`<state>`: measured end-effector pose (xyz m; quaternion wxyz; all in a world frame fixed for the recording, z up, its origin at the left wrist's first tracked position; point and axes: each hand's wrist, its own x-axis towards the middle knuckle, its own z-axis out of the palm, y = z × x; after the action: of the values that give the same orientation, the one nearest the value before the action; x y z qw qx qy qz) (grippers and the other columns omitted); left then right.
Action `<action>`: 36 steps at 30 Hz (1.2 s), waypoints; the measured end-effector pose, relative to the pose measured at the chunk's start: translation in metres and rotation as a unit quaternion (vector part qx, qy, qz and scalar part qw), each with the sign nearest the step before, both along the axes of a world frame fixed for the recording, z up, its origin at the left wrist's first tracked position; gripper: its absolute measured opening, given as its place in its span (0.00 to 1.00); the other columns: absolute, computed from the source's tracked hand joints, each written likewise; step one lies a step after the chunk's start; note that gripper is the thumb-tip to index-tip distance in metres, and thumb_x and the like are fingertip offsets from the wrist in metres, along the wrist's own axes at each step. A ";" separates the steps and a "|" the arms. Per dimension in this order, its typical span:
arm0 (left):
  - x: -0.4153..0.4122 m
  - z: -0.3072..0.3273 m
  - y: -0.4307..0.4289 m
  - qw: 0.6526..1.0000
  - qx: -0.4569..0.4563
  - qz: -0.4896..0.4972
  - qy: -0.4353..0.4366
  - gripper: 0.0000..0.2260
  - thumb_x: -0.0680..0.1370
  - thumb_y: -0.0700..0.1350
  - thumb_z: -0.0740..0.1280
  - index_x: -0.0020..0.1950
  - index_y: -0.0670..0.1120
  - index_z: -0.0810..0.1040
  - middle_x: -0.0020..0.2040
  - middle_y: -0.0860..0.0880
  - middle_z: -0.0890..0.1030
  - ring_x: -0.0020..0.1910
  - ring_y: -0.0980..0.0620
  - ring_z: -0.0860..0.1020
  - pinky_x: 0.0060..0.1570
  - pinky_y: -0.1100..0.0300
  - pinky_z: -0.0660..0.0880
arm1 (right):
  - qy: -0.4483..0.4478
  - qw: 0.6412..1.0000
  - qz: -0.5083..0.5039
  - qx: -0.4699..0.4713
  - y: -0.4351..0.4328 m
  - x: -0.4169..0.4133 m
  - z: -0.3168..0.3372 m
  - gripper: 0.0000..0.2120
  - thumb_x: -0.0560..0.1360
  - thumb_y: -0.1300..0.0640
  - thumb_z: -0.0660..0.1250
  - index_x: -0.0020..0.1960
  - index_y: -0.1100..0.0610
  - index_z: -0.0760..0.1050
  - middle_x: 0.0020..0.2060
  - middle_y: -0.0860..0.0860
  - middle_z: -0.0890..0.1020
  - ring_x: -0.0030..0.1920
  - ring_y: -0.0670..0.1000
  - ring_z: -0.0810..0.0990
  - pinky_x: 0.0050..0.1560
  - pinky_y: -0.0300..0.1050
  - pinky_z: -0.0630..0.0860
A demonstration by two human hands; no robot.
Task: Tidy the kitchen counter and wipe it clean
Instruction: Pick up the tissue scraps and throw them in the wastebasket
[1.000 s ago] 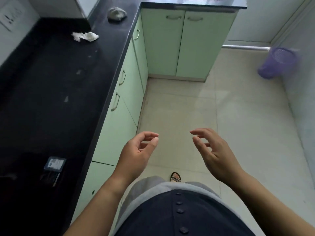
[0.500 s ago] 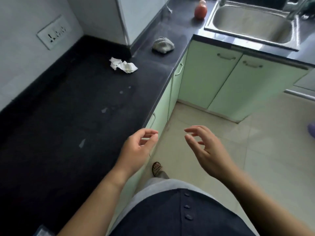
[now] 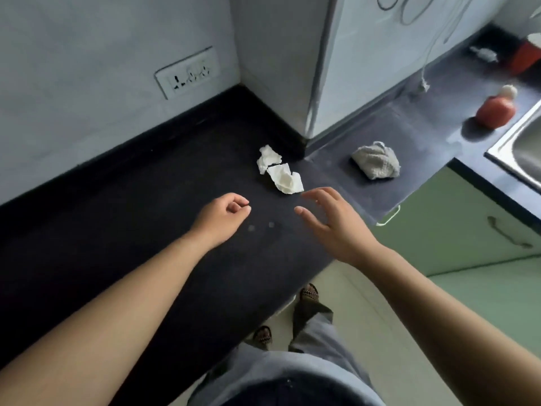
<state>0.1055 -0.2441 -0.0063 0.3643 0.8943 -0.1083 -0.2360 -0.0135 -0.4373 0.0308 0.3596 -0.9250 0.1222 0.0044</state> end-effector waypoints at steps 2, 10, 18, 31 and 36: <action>0.020 -0.016 -0.011 0.999 0.048 0.013 -0.008 0.10 0.74 0.52 0.65 0.54 0.53 0.77 0.53 0.52 0.77 0.52 0.52 0.77 0.51 0.58 0.72 | 0.024 0.999 0.036 -0.006 -0.018 0.035 -0.016 0.22 0.75 0.42 0.61 0.64 0.53 0.70 0.62 0.50 0.72 0.62 0.51 0.71 0.59 0.43 0.68; 0.070 -0.067 -0.036 0.960 0.265 0.026 -0.085 0.21 0.76 0.55 0.62 0.68 0.52 0.68 0.71 0.47 0.66 0.69 0.44 0.65 0.61 0.48 0.70 | 0.125 0.978 0.128 -0.104 -0.052 0.136 -0.076 0.27 0.73 0.42 0.64 0.67 0.54 0.65 0.65 0.51 0.67 0.64 0.56 0.66 0.58 0.55 0.71; 0.065 -0.109 -0.042 0.948 0.292 0.059 -0.109 0.28 0.78 0.59 0.55 0.75 0.54 0.55 0.78 0.45 0.53 0.76 0.43 0.53 0.70 0.42 0.58 | 0.115 0.968 0.158 -0.156 -0.047 0.166 -0.115 0.29 0.73 0.44 0.64 0.70 0.51 0.59 0.70 0.53 0.61 0.69 0.56 0.60 0.59 0.58 0.69; 0.063 -0.114 -0.039 0.939 0.311 0.062 -0.131 0.29 0.76 0.63 0.45 0.75 0.54 0.56 0.77 0.43 0.57 0.75 0.42 0.58 0.68 0.40 0.60 | -0.001 0.985 0.162 -0.052 -0.047 0.202 -0.097 0.24 0.71 0.54 0.65 0.66 0.47 0.66 0.63 0.52 0.70 0.59 0.57 0.69 0.54 0.54 0.73; 0.061 -0.116 -0.041 0.942 0.303 0.068 -0.128 0.30 0.75 0.64 0.44 0.75 0.54 0.57 0.77 0.44 0.57 0.75 0.42 0.57 0.69 0.40 0.59 | 0.077 0.963 0.194 -0.168 -0.043 0.231 -0.112 0.29 0.73 0.47 0.63 0.71 0.51 0.59 0.70 0.55 0.61 0.67 0.58 0.61 0.59 0.57 0.67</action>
<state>0.1668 -0.2847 -0.1222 0.0742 0.9904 -0.0161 -0.1155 0.2180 -0.4798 -0.0807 0.1810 -0.9750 -0.0330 0.1249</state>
